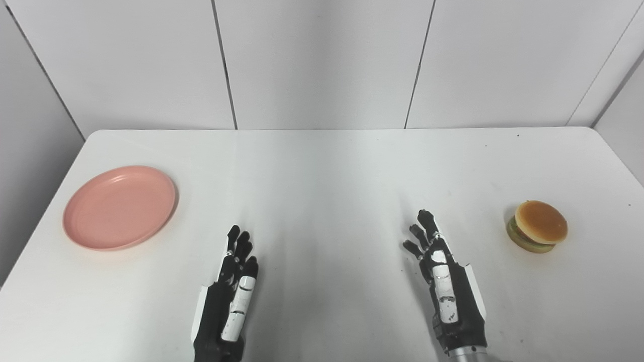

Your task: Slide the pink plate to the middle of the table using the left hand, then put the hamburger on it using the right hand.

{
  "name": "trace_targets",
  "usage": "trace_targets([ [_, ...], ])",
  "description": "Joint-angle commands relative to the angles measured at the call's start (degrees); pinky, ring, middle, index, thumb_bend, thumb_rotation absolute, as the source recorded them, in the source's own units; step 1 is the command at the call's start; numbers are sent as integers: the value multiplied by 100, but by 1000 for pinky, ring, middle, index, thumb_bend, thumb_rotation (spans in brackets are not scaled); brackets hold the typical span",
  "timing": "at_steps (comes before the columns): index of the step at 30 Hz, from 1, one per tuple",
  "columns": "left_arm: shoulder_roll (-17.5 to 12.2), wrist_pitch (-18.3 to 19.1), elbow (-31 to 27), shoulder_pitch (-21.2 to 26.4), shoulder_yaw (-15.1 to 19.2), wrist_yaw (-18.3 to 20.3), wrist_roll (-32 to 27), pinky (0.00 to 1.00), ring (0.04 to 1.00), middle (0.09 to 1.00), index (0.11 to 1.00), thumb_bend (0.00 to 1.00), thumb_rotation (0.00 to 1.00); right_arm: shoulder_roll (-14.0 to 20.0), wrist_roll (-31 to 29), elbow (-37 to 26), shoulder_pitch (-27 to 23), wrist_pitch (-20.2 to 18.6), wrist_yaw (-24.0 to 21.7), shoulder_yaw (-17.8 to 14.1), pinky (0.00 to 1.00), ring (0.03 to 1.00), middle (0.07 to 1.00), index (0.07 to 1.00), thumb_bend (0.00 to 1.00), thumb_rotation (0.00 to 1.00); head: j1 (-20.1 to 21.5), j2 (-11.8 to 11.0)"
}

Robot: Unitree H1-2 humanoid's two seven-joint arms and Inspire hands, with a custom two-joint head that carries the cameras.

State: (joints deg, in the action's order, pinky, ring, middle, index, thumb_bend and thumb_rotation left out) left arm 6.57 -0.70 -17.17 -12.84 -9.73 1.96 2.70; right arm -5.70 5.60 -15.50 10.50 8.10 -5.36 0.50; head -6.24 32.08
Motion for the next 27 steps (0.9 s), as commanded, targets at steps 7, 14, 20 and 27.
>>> trace_targets([
  [7, -443, 31, -149, -61, 350, 327, -233, 977, 1000, 993, 998, 689, 833, 168, -71, -209, 641, 103, 31, 38, 996, 981, 987, 961, 779, 1000, 29, -10],
  [14, -412, 152, -174, -25, 377, 575, -293, 959, 988, 984, 966, 733, 808, 134, -385, -232, 628, -208, 37, 8, 967, 982, 990, 974, 754, 1000, 42, -17],
  [20, -356, 133, -191, -46, 405, 634, -289, 965, 987, 982, 987, 719, 816, 106, -561, -259, 716, -408, 118, -43, 943, 981, 991, 977, 692, 1000, 107, -27],
  [27, -372, 3, -145, -61, 444, 629, -230, 963, 985, 982, 1000, 722, 839, 100, -933, -475, 876, -646, 136, -85, 996, 1000, 1000, 986, 689, 1000, 94, -17],
])
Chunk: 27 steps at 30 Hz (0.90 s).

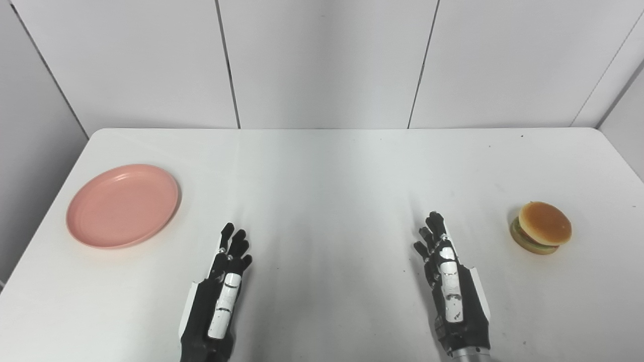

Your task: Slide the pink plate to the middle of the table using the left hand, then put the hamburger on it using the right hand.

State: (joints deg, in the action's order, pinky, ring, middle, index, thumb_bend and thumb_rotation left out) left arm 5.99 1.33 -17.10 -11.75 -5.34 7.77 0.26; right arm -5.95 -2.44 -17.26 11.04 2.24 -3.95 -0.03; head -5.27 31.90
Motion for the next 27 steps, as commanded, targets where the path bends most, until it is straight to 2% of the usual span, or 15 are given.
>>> trace_targets([
  [1, -315, -233, -133, -173, 10, 49, 12, 969, 988, 984, 1000, 718, 842, 127, -167, -319, 840, -85, -8, -29, 999, 1000, 1000, 988, 691, 1000, -10, 3],
  [6, -289, -286, -91, -192, 28, 16, 35, 972, 989, 983, 1000, 717, 843, 141, -208, -385, 860, -134, -6, -2, 994, 1000, 1000, 984, 698, 1000, -36, 3],
  [12, -263, -408, 75, -143, 1, 6, 84, 963, 986, 985, 1000, 707, 845, 210, -231, -231, 753, -50, -46, -27, 995, 1000, 1000, 979, 699, 1000, -109, -108],
  [17, -171, -596, 272, -88, -70, -57, 240, 944, 977, 983, 1000, 693, 833, 303, -297, -85, 659, -58, -95, -125, 1000, 1000, 1000, 977, 733, 1000, -458, -300],
  [20, -81, -699, 399, -70, -148, -130, 364, 939, 974, 983, 1000, 691, 823, 388, -394, 10, 621, -59, -174, -217, 1000, 1000, 1000, 984, 728, 1000, -859, -493],
  [21, -54, -718, 430, -67, -171, -158, 404, 928, 969, 980, 1000, 689, 809, 409, -426, 36, 611, -59, -201, -245, 1000, 1000, 1000, 991, 705, 1000, -859, -493],
  [22, -14, -757, 488, -60, -203, -198, 457, 924, 968, 980, 1000, 688, 804, 437, -476, 90, 592, -48, -239, -283, 1000, 1000, 1000, 993, 698, 1000, -1015, -617],
  [23, 8, -787, 528, -55, -226, -229, 490, 918, 965, 978, 1000, 680, 787, 450, -507, 125, 579, -40, -269, -311, 1000, 1000, 1000, 997, 684, 1000, -1015, -617],
  [24, 28, -839, 599, -43, -249, -273, 529, 911, 963, 976, 1000, 674, 775, 461, -528, 181, 559, -34, -299, -343, 1000, 1000, 1000, 999, 673, 1000, -1093, -733],
  [27, 61, -985, 786, 6, -290, -361, 567, 905, 965, 976, 1000, 644, 737, 469, -569, 324, 489, -51, -379, -416, 1000, 1000, 1000, 1000, 650, 1000, -1152, -876],
])
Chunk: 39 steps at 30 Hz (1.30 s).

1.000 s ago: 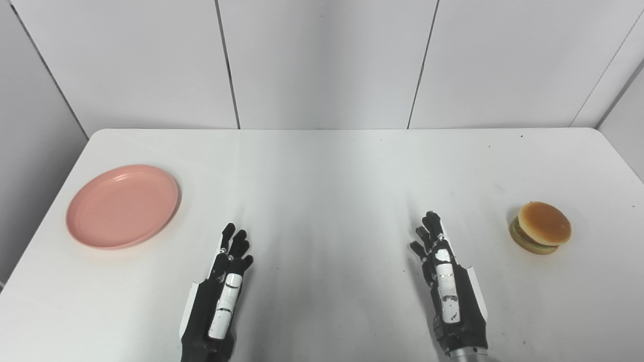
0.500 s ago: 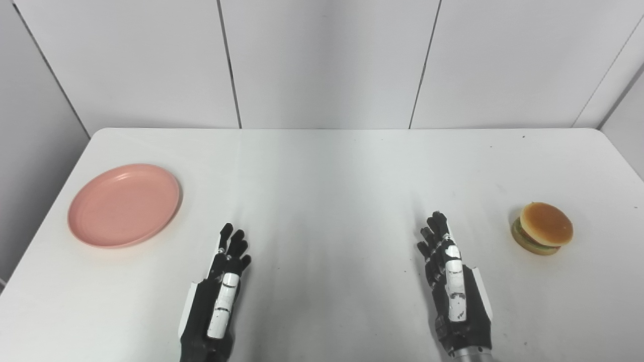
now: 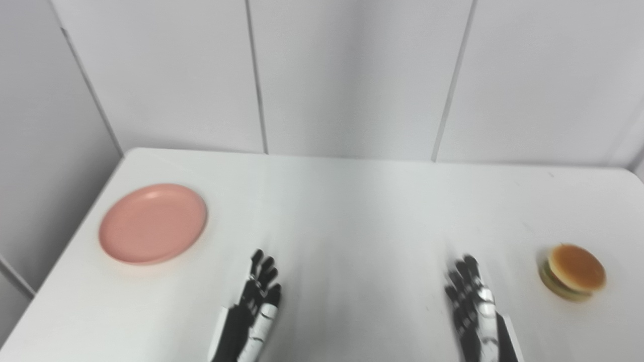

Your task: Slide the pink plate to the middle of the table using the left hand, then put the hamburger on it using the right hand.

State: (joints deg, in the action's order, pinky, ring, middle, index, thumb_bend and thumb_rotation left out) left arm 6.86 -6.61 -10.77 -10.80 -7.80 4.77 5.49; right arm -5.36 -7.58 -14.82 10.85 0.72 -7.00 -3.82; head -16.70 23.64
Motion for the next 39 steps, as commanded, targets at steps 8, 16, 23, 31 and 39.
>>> trace_targets([
  [8, -43, -404, 450, 35, -83, -174, 66, 894, 965, 976, 1000, 596, 708, 388, -118, 294, 375, -4, -202, -135, 1000, 1000, 1000, 1000, 573, 1000, -114, -292],
  [16, -95, -448, 444, 17, -82, -206, 73, 894, 965, 973, 1000, 608, 715, 344, -114, 206, 413, -146, -190, -97, 1000, 1000, 1000, 1000, 526, 1000, 1, -182],
  [23, 35, -1013, 623, 114, 235, -694, 130, 856, 897, 895, 953, 677, 671, 187, 100, 197, 348, -122, -50, -5, 1000, 1000, 1000, 1000, 532, 1000, 408, 45],
  [31, -156, -963, -97, 402, 462, -635, -269, 820, 859, 855, 853, 707, 760, 79, 321, -52, 422, -213, 71, 172, 961, 983, 1000, 969, 654, 1000, 649, 399],
  [39, -702, -177, -762, 1405, 1065, -630, -694, 751, 815, 818, 831, 827, 763, 42, 445, -258, 501, -278, 205, 324, 918, 965, 989, 957, 693, 1000, 735, 575],
])
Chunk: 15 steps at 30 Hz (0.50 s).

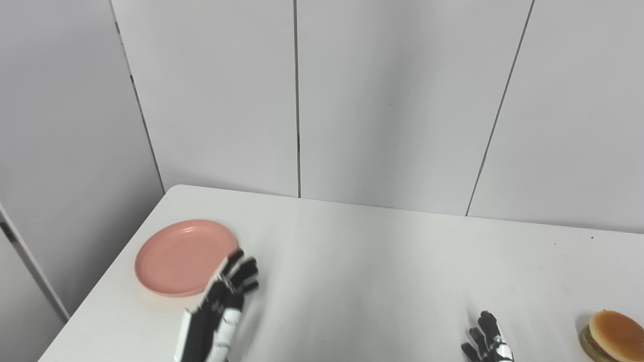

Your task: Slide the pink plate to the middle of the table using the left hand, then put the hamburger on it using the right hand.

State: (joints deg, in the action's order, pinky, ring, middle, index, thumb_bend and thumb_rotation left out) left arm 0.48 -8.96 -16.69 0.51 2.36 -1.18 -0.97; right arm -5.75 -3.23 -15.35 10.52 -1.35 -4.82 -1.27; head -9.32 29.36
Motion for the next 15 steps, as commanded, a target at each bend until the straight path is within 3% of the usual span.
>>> trace_targets([
  [1, -125, 109, -181, 372, 112, -43, -44, 747, 814, 817, 832, 832, 762, 79, 23, -222, 538, -84, 6, 84, 916, 964, 988, 956, 691, 1000, 7, 29],
  [8, -683, 520, 96, 1248, 726, -94, -258, 749, 815, 812, 843, 874, 751, 90, 7, -316, 559, -157, 88, 152, 894, 948, 978, 943, 702, 1000, -7, 108],
  [15, -1354, 678, 596, 1813, 1131, -97, -248, 736, 839, 852, 876, 880, 774, 125, -20, -433, 572, -284, 126, 167, 900, 954, 982, 944, 703, 1000, -81, 220],
])
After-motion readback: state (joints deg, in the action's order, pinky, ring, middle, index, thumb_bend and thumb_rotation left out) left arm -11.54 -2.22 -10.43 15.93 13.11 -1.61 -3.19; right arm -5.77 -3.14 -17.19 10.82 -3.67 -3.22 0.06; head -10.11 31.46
